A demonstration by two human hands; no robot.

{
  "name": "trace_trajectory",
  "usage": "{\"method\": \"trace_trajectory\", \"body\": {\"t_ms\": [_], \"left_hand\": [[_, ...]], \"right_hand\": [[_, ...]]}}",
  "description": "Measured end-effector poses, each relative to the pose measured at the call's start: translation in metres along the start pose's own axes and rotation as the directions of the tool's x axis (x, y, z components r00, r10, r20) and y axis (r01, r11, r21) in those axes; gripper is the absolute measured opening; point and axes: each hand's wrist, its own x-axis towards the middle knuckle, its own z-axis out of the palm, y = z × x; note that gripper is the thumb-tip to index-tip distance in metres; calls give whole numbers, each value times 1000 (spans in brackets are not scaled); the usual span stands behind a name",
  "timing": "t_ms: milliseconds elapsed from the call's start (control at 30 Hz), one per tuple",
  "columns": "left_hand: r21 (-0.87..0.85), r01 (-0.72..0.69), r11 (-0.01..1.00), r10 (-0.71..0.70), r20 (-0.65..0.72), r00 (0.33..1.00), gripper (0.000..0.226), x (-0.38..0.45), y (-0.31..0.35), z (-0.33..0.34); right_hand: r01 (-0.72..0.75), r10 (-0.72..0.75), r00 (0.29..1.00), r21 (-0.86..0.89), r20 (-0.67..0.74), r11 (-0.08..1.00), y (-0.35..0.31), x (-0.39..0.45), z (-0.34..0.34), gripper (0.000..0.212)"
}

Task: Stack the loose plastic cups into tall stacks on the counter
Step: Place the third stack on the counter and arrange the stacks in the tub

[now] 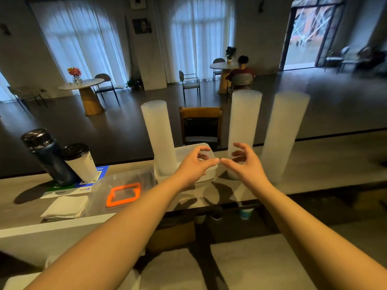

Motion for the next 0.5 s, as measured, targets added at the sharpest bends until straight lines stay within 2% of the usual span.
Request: {"method": "trace_trajectory", "body": {"t_ms": [167,300,500], "left_hand": [[-71,-51,996,54,31,998,51,18,14,33],[-117,-52,992,51,-16,999,53,34,14,55],[-123,22,992,-32,-83,996,63,71,4,68]], "right_hand": [[-29,27,998,-40,-49,999,17,-1,-30,58],[-64,61,993,-26,-100,998,28,6,-32,67],[-108,103,981,-21,-167,994,47,30,-22,72]]}}
